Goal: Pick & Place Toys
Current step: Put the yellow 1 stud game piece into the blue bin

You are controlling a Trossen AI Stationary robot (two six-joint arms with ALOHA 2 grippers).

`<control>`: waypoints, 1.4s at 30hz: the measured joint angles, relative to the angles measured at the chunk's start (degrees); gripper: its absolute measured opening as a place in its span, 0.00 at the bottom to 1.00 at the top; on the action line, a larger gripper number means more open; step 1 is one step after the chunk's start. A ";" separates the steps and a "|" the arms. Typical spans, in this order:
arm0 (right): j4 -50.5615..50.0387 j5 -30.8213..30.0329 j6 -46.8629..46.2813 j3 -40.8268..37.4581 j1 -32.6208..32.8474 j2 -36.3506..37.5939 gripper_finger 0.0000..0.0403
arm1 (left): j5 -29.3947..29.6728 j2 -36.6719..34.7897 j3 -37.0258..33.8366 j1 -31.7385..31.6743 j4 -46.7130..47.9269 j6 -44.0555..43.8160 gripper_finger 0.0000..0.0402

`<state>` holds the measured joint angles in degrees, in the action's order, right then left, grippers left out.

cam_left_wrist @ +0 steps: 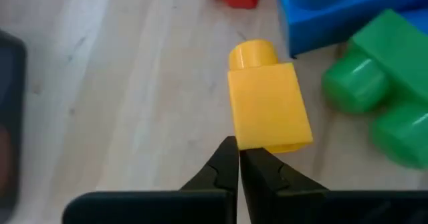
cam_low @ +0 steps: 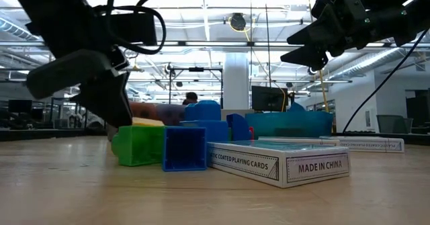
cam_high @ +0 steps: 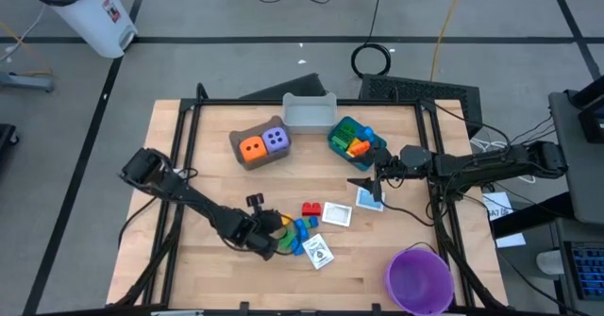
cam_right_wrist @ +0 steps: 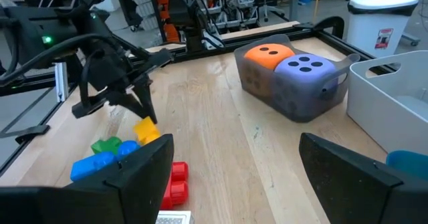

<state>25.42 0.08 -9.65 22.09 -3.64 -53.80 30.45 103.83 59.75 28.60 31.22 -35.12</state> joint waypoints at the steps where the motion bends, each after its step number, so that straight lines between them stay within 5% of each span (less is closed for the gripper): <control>1: 0.01 0.00 0.02 0.00 0.00 0.00 0.78 | -0.02 -0.66 -0.01 -0.30 0.83 0.60 0.02; 10: -0.25 0.00 0.09 0.00 0.00 0.00 0.78 | 5.88 -10.58 -0.01 -2.95 2.26 10.44 0.01; 18: -0.39 -0.01 6.29 0.00 1.82 -0.41 0.78 | 8.07 -15.87 0.00 -8.13 -11.00 26.26 0.01; 23: 3.72 -0.69 10.88 0.00 5.08 -4.46 0.78 | 3.92 -15.78 0.00 -11.92 -19.78 37.03 0.02; 29: 22.53 -2.99 12.65 0.00 7.04 -15.06 0.80 | -1.61 -15.78 0.00 -16.68 -26.96 43.98 0.03; 36: 36.07 -3.04 12.63 0.36 6.84 -26.71 0.84 | -5.78 -15.73 0.00 -20.08 -26.87 45.42 0.02; 42: 37.71 -3.02 13.39 6.33 6.86 -34.78 0.82 | -9.53 -15.73 0.00 -21.61 -27.78 45.02 0.01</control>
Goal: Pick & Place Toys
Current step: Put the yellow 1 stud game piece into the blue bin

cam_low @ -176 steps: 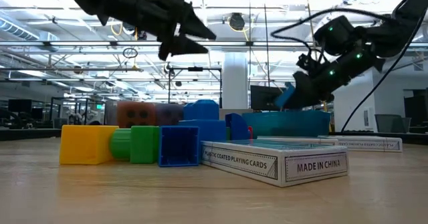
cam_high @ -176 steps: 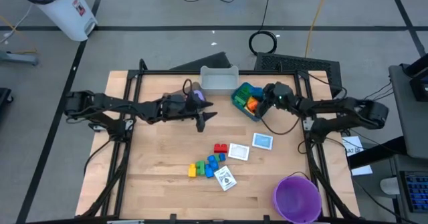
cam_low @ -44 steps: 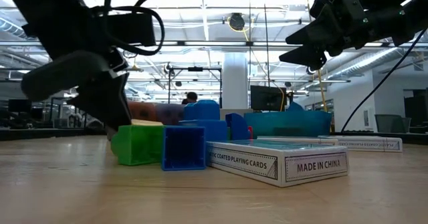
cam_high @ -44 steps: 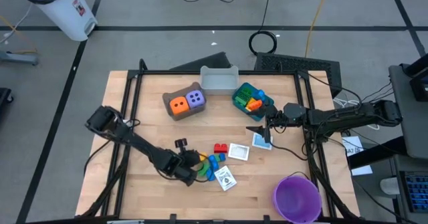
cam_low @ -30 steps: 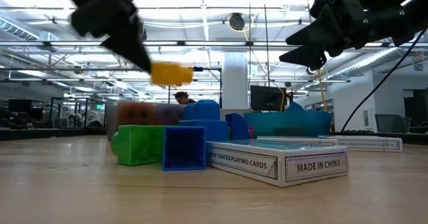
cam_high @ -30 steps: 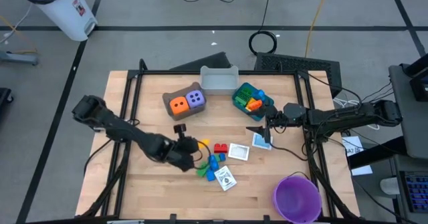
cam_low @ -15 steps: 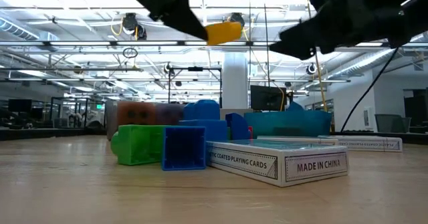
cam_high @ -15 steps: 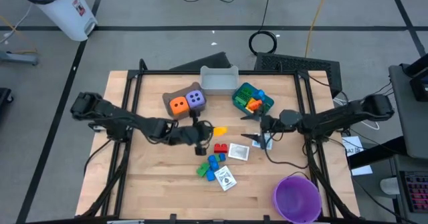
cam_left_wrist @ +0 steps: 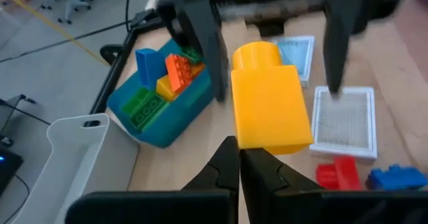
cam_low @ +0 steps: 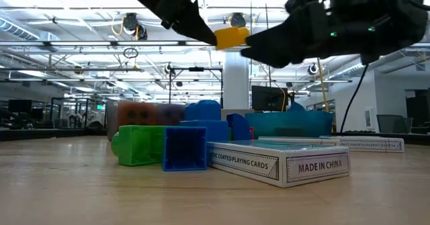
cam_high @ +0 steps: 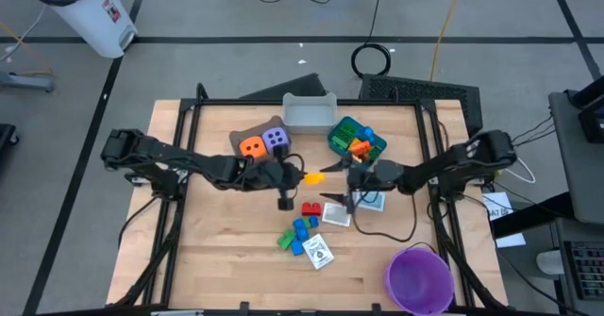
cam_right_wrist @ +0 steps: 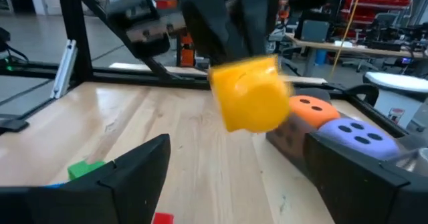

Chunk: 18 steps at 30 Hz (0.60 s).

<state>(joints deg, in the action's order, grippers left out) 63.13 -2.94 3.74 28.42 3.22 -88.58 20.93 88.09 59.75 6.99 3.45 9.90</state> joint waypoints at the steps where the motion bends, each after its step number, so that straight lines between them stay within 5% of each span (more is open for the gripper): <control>1: -0.13 0.00 0.09 0.95 0.00 -1.00 0.82 | -0.02 0.00 0.00 0.02 -0.55 -0.11 0.02; 18: -0.28 0.02 4.91 7.66 -0.26 -4.87 0.73 | -0.09 0.00 0.00 0.04 -0.18 0.38 0.02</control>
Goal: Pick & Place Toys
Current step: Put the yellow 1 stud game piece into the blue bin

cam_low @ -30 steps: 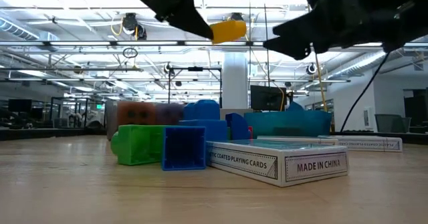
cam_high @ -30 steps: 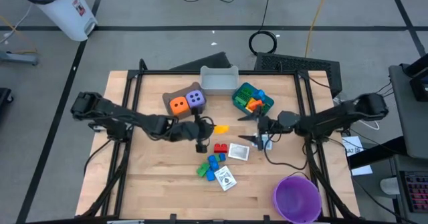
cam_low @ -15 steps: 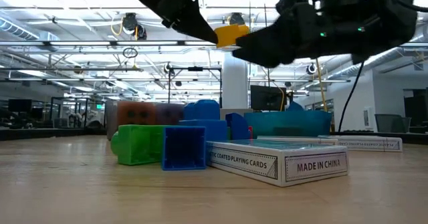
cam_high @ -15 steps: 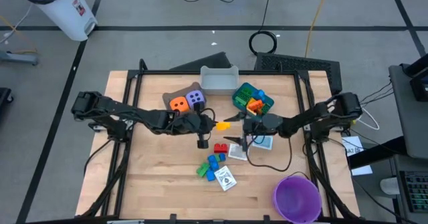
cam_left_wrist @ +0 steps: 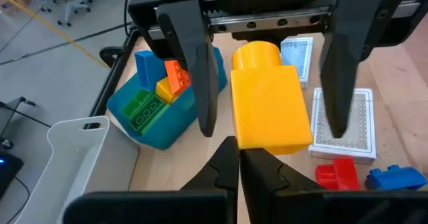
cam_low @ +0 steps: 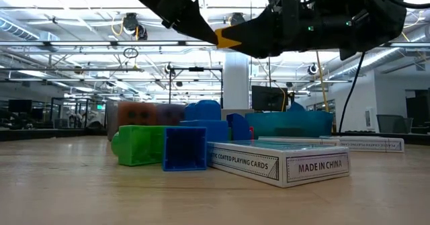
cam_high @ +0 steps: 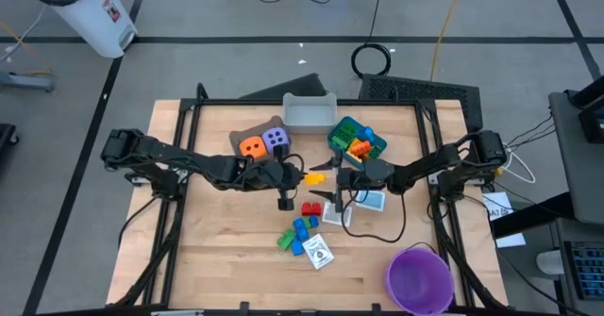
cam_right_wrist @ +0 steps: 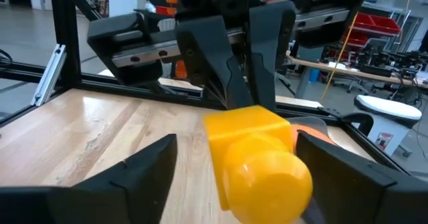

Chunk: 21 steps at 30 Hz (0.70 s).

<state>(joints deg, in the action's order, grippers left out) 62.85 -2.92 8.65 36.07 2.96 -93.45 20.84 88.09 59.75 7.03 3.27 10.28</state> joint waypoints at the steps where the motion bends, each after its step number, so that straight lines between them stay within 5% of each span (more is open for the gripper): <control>1: -0.09 0.00 0.01 0.00 0.00 0.00 0.70 | 0.00 0.00 0.00 0.00 -0.02 0.00 0.03; 13: -0.57 0.20 0.24 0.00 0.14 0.00 0.32 | -0.28 0.00 0.00 0.02 -0.04 -0.39 0.02; 17: -0.57 0.24 0.19 0.00 0.15 0.02 0.32 | -0.28 0.00 0.00 0.02 -0.13 -3.22 0.02; 21: -0.98 0.17 -0.10 0.00 0.13 0.09 0.32 | 0.28 0.00 0.00 -0.20 -0.31 -7.47 0.15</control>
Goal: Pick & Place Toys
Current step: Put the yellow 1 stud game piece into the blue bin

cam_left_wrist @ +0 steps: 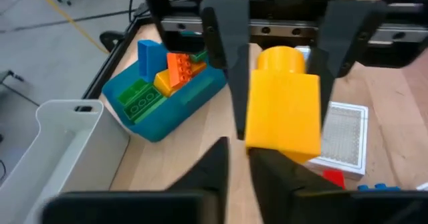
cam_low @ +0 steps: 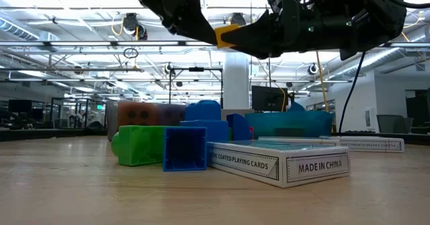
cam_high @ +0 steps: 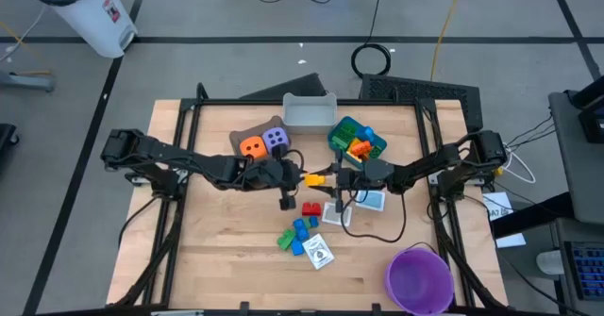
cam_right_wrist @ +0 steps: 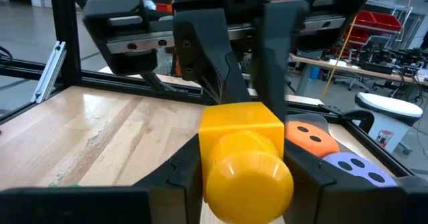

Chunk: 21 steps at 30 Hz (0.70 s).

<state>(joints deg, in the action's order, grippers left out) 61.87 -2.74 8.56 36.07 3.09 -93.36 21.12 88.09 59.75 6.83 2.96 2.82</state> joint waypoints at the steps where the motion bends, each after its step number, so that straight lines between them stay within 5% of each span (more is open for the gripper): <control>1: -0.17 0.00 -0.01 0.00 0.00 0.01 0.32 | 0.04 0.00 0.00 0.00 0.02 -0.43 0.20; 7: -6.14 0.02 -4.43 0.00 -0.32 4.96 0.32 | -0.70 -4.61 -0.04 0.06 1.25 -1.89 0.48; 12: -20.03 -1.77 -6.39 -0.07 -1.63 14.58 0.32 | -1.70 -13.35 -0.19 0.15 6.48 -2.14 0.62; 21: -39.16 -19.89 -7.40 -0.07 -5.57 25.49 0.32 | -5.03 -28.12 -13.22 -2.72 2.84 -0.20 0.71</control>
<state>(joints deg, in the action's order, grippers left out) 22.71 -22.63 1.16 36.01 -2.47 -67.88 16.10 59.97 46.53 4.11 5.80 2.62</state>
